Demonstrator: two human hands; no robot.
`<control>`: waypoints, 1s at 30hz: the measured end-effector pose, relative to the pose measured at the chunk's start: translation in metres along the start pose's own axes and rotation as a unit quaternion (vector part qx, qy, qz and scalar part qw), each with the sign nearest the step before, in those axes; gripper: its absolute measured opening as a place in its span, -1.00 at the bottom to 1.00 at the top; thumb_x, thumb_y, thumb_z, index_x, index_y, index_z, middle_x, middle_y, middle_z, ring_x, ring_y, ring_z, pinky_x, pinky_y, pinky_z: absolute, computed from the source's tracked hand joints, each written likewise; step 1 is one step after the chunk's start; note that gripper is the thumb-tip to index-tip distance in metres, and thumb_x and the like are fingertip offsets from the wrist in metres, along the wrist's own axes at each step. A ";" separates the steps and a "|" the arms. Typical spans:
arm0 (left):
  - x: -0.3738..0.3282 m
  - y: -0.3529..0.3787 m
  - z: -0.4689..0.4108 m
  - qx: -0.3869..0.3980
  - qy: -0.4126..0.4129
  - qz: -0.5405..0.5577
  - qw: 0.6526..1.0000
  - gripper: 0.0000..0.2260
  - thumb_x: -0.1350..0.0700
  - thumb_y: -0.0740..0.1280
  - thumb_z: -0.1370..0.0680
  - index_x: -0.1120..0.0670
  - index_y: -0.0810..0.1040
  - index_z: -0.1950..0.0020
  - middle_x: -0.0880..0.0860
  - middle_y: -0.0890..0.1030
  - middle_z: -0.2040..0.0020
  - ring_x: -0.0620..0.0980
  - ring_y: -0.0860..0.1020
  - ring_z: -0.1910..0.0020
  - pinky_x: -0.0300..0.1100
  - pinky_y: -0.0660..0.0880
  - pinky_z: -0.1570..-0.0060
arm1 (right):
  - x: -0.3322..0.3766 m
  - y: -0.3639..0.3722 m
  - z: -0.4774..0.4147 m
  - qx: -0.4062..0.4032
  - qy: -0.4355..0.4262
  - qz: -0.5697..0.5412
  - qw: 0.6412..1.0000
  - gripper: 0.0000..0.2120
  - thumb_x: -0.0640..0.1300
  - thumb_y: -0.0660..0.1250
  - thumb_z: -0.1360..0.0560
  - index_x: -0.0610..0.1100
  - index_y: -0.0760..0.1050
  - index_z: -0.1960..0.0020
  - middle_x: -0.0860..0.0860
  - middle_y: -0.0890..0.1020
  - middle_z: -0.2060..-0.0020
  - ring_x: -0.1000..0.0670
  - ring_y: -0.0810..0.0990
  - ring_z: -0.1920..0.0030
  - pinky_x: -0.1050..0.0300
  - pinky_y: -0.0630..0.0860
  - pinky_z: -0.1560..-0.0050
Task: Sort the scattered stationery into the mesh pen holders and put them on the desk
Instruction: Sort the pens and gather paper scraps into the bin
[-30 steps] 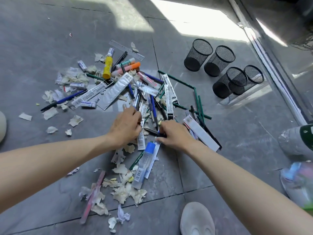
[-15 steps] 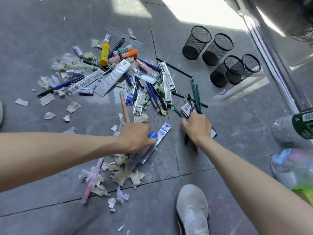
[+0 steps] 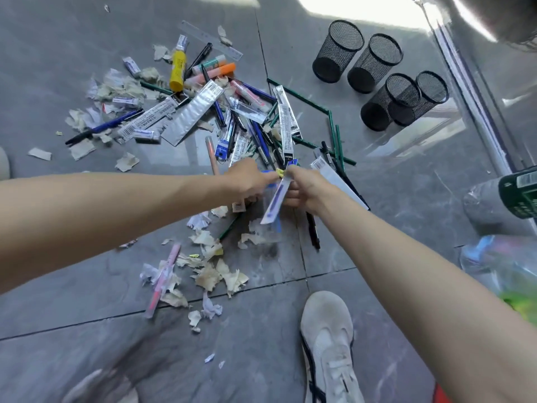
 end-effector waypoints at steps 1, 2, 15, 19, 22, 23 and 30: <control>-0.006 0.000 -0.001 0.009 -0.015 0.047 0.999 -0.70 -0.03 0.27 -0.55 0.22 0.55 0.13 0.12 0.54 0.35 0.04 0.49 0.43 -0.21 0.42 0.38 | 0.001 -0.005 0.001 0.027 0.014 -0.004 1.000 -0.87 -0.13 0.21 -0.57 -0.18 0.44 0.07 -0.11 0.54 0.30 -0.06 0.55 0.38 0.14 0.57 0.39; -0.011 0.001 -0.002 0.021 -0.026 0.083 0.996 -0.68 -0.02 0.26 -0.56 0.25 0.55 0.08 0.12 0.56 0.35 0.03 0.50 0.44 -0.25 0.41 0.45 | 0.002 -0.009 0.003 0.059 0.037 -0.004 0.998 -0.79 -0.03 0.23 -0.58 -0.18 0.47 -0.01 -0.11 0.57 0.26 -0.05 0.58 0.36 0.15 0.58 0.37; 0.005 0.005 0.012 0.064 0.064 -0.370 0.925 -0.71 0.15 0.32 -0.52 0.14 0.31 0.35 0.02 0.37 0.38 -0.05 0.39 0.40 -0.23 0.30 0.46 | -0.011 -0.068 -0.006 -0.211 -0.101 0.415 0.879 -0.64 -0.27 0.25 -0.42 -0.20 0.32 -0.21 -0.22 0.50 -0.12 -0.23 0.50 -0.12 0.02 0.42 -0.01; 0.010 0.011 0.012 0.086 0.063 -0.393 0.913 -0.76 0.19 0.29 -0.52 0.17 0.39 0.34 0.03 0.39 0.40 -0.05 0.39 0.43 -0.23 0.31 0.49 | -0.017 -0.067 -0.005 -0.287 -0.121 0.444 0.840 -0.49 -0.18 0.37 -0.42 -0.19 0.25 -0.29 -0.22 0.40 -0.22 -0.25 0.40 -0.22 -0.03 0.38 -0.13; -0.004 0.007 0.003 0.094 0.050 -0.322 0.941 -0.69 0.11 0.31 -0.55 0.15 0.38 0.38 0.02 0.40 0.43 -0.11 0.37 0.48 -0.30 0.27 0.50 | -0.017 -0.050 0.009 -0.343 -0.255 0.498 0.755 -0.49 0.00 0.36 -0.45 -0.16 0.30 -0.30 -0.16 0.40 -0.19 -0.18 0.37 -0.20 -0.02 0.29 -0.20; -0.010 0.005 -0.002 0.085 0.045 -0.285 0.954 -0.68 0.09 0.30 -0.55 0.14 0.38 0.38 0.02 0.40 0.43 -0.11 0.36 0.48 -0.30 0.29 0.49 | -0.021 -0.042 0.015 -0.336 -0.303 0.501 0.738 -0.57 -0.01 0.32 -0.48 -0.18 0.35 -0.26 -0.15 0.42 -0.17 -0.17 0.37 -0.18 0.00 0.28 -0.18; -0.024 -0.009 -0.020 -0.002 -0.036 0.124 0.992 -0.74 0.18 0.20 -0.60 0.21 0.44 0.28 0.09 0.48 0.41 -0.06 0.39 0.57 -0.32 0.27 0.62 | -0.098 0.029 0.035 -0.155 -0.327 0.435 0.824 -0.53 0.01 0.02 -0.63 -0.17 0.20 -0.48 -0.11 -0.04 -0.54 -0.06 -0.08 -0.52 0.10 -0.13 -0.49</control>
Point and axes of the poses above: each hand's wrist, its own z-axis away from the middle knuckle, its own y-axis out of the palm, x = y × z, the point moved 2 cm from there along -z, towards the middle knuckle
